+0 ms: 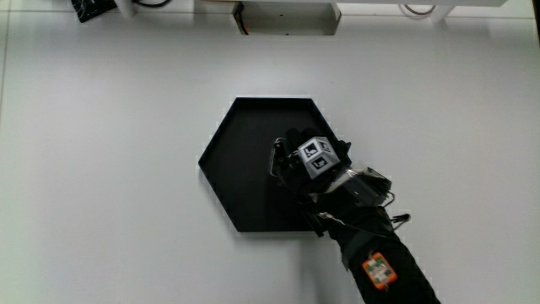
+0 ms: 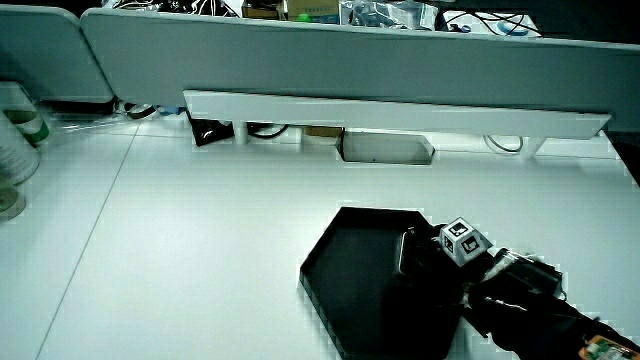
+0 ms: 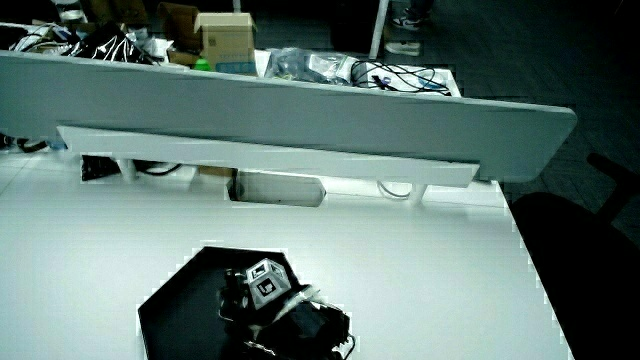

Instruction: Place speaker into plate

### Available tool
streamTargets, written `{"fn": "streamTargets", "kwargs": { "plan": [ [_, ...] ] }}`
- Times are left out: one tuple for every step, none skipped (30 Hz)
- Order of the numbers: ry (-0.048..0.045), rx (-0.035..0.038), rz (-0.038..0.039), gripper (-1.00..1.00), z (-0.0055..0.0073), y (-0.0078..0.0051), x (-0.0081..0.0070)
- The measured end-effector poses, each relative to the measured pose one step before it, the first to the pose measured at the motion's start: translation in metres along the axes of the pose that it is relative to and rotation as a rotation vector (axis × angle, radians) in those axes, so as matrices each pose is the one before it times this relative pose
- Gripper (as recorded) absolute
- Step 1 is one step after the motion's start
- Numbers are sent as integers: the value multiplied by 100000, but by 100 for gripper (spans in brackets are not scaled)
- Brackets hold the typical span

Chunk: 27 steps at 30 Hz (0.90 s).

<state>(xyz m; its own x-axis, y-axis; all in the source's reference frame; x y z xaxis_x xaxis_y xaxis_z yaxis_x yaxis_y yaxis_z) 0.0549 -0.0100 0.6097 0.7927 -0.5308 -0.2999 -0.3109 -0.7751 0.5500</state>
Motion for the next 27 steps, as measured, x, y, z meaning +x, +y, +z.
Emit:
{"fn": "streamTargets", "kwargs": {
  "plan": [
    [68,-1806,2159,0,-407,627,-606],
    [-2740,-2225,1304,0,-99,433,-555],
    [-1515,-1695,500,0,18,295,-533],
    [-334,-1802,2109,0,-320,498,-616],
    [-1345,-789,-359,0,379,27,-348],
    [-718,-1965,927,0,-289,582,-620],
    [-1765,-1870,787,0,37,294,-522],
    [-3060,-3227,-758,0,-398,580,-805],
    [-1482,-314,1682,0,21,177,-735],
    [-217,-637,1231,0,235,-18,-540],
    [724,1677,3676,0,311,-104,-457],
    [-1175,-1341,945,0,45,116,-386],
    [-978,-3063,883,0,-466,559,-458],
    [-1121,-1276,64,0,-98,115,-167],
    [-1218,-1238,-391,0,-203,126,-101],
    [32,195,-274,0,-114,-96,64],
    [152,-175,-133,0,-309,83,-21],
    [789,-961,771,0,-362,95,-39],
    [-661,-2272,-1487,0,-232,-16,23],
    [56,-1245,-904,0,-299,77,-3],
    [1946,1284,1417,0,-178,18,-34],
    [-717,558,-999,0,160,-222,102],
    [284,-1242,186,0,-112,156,37],
    [717,-505,512,0,-30,95,69],
    [58,-3970,-221,0,-58,100,92],
    [1181,159,1058,0,-153,129,-7],
    [921,-2772,306,0,-126,115,141]
  ]
}}
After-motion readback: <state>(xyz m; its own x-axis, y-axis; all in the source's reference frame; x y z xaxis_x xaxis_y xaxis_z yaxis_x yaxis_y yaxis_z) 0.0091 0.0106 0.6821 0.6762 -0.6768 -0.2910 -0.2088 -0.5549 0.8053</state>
